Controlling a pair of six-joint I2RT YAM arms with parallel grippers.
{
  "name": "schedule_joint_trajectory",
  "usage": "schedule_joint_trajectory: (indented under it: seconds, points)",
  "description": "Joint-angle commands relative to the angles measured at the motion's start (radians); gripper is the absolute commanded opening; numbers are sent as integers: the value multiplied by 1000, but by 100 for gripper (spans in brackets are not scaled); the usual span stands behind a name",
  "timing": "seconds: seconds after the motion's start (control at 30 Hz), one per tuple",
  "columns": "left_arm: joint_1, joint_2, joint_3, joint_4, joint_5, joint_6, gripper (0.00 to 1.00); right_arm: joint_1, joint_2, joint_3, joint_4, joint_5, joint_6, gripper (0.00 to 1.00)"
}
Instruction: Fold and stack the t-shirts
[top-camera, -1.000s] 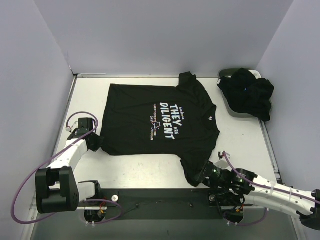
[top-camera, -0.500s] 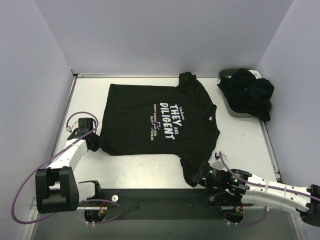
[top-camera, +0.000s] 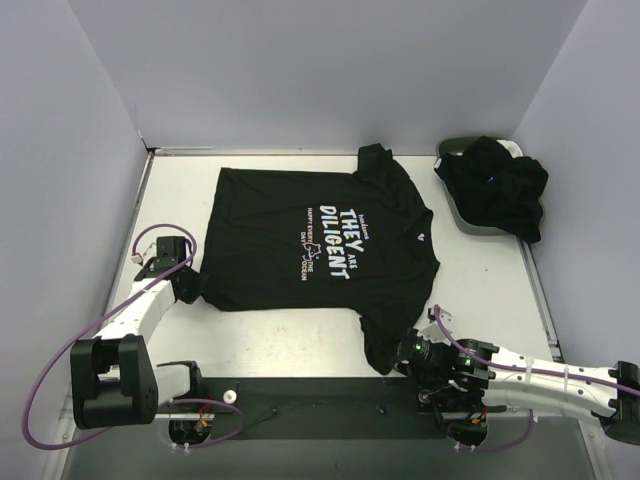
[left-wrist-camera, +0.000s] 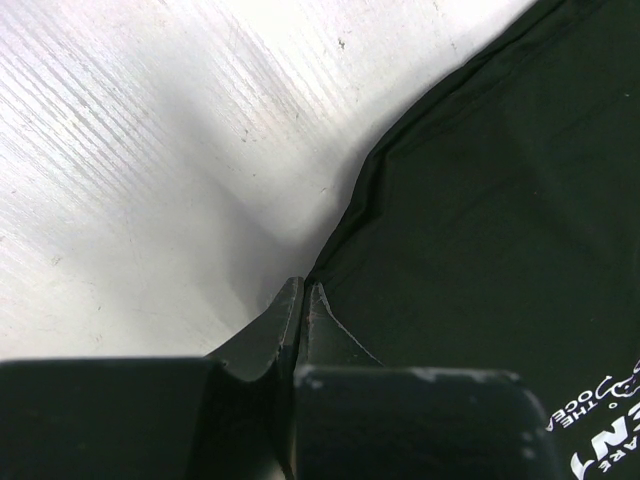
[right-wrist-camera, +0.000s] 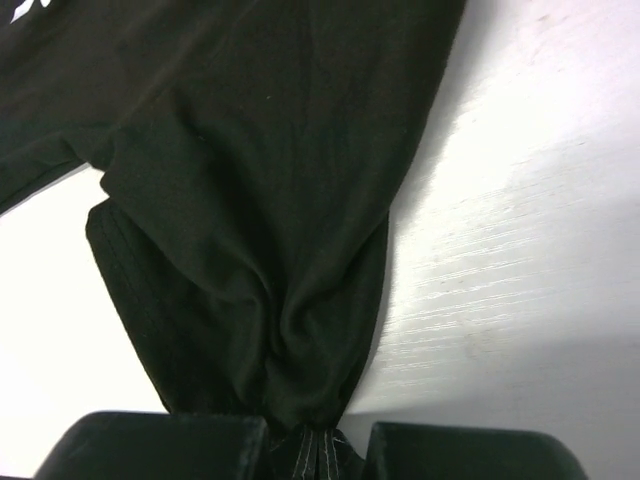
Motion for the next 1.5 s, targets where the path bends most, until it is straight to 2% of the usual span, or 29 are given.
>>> schedule_joint_trajectory:
  seconds: [0.0,0.27,0.37,0.5,0.57,0.63,0.73,0.83,1.1,1.47]
  points:
    - [-4,-36,2,-8,-20,13,0,12,-13,51,-123,89,8,0]
    - [-4,-51,10,-26,-28,18,0,14,-54,126,-266,175,-15,0]
    - [-3,-62,8,-23,-35,21,0,14,-79,171,-367,228,-12,0]
    - [-3,-51,8,-20,-34,19,0,14,-97,171,-393,216,-25,0]
    - [-3,-51,5,-17,-31,21,0,16,-82,159,-393,198,-25,12]
    - [-4,-49,5,-17,-31,21,0,16,-65,148,-392,187,-26,31]
    - [-3,-48,5,-14,-29,21,0,26,-48,139,-373,173,-25,43]
    - [-4,-48,5,-16,-31,21,0,39,-47,125,-349,158,-20,48]
    - [-3,-40,8,-11,-29,21,0,103,4,109,-263,143,15,49]
    - [-3,-45,15,-17,-29,22,0,178,158,106,-169,175,83,49]
